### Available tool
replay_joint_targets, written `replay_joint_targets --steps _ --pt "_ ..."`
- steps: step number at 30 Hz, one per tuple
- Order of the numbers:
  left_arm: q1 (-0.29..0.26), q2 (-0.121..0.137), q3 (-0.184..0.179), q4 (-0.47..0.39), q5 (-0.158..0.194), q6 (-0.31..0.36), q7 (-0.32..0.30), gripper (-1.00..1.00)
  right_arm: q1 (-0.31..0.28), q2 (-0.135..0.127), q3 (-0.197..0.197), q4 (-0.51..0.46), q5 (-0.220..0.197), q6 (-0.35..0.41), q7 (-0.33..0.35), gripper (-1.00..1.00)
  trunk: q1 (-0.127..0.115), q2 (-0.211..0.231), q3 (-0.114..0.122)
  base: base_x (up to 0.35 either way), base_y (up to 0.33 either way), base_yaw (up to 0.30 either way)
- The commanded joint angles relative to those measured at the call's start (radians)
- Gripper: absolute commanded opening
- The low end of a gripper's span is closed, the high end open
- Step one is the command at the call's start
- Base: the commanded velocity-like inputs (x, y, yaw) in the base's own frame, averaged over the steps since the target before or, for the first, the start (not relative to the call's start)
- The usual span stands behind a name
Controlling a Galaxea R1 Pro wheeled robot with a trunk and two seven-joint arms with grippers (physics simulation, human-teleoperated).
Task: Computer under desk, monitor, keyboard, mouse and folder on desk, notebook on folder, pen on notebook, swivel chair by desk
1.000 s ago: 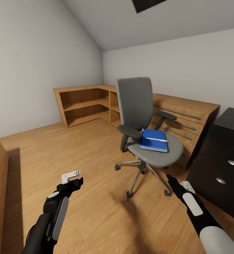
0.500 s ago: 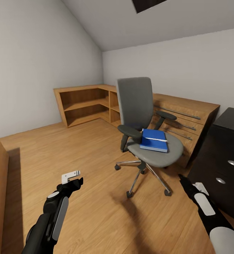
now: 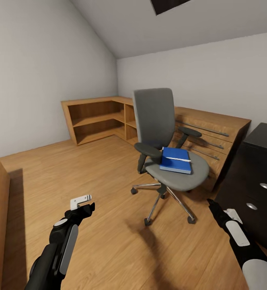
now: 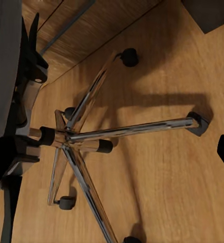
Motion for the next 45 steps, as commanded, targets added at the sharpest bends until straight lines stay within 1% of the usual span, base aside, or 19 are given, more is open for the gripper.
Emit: replay_joint_targets --steps 1,5,6,7,12,20,28,34,45 --pt "-0.001 -0.001 0.0 -0.002 0.011 0.004 0.007 1.0 0.0 0.0 -0.002 -0.006 -0.008 0.005 -0.005 1.0 0.0 0.0 -0.001 0.098 0.0 0.0" --pt "-0.001 -0.001 0.0 -0.002 0.011 0.004 0.007 1.0 0.0 -0.001 -0.002 -0.024 -0.008 0.005 -0.004 1.0 0.0 0.0 -0.001 0.2 0.0 0.0" --pt "-0.001 -0.001 0.0 -0.002 0.011 0.004 0.007 1.0 0.001 -0.001 -0.002 -0.035 -0.008 0.004 -0.004 1.0 0.0 0.0 -0.001 0.223 0.0 0.0" --pt "-0.001 -0.001 0.0 -0.002 0.011 0.004 0.007 1.0 0.002 -0.001 -0.002 -0.07 -0.007 0.004 -0.003 1.0 0.0 0.0 -0.001 0.077 0.0 0.0" --pt "-0.001 -0.001 0.0 -0.002 0.011 0.004 0.007 1.0 0.005 -0.001 -0.002 -0.09 -0.007 0.004 -0.003 1.0 0.0 0.0 -0.001 0.039 0.0 0.0" --pt "-0.001 -0.001 0.0 -0.002 0.011 0.004 0.007 1.0 0.006 -0.001 -0.001 -0.098 -0.006 0.003 -0.001 1.0 0.0 0.0 -0.001 0.05 0.0 0.0" --pt "-0.001 -0.001 0.0 -0.002 0.011 0.004 0.007 1.0 0.006 -0.001 -0.002 -0.099 -0.004 0.002 0.027 1.0 0.0 0.0 -0.001 0.209 0.0 0.0" --pt "-0.001 -0.001 0.0 -0.002 0.011 0.004 0.007 1.0 0.006 -0.001 -0.001 -0.099 -0.003 0.002 0.036 1.0 0.0 0.0 -0.001 0.057 0.0 0.0" --pt "-0.001 -0.001 0.0 -0.002 0.011 0.004 0.007 1.0 0.006 0.001 0.001 -0.096 -0.002 0.002 0.036 1.0 0.0 0.0 -0.001 0.219 0.0 0.0"
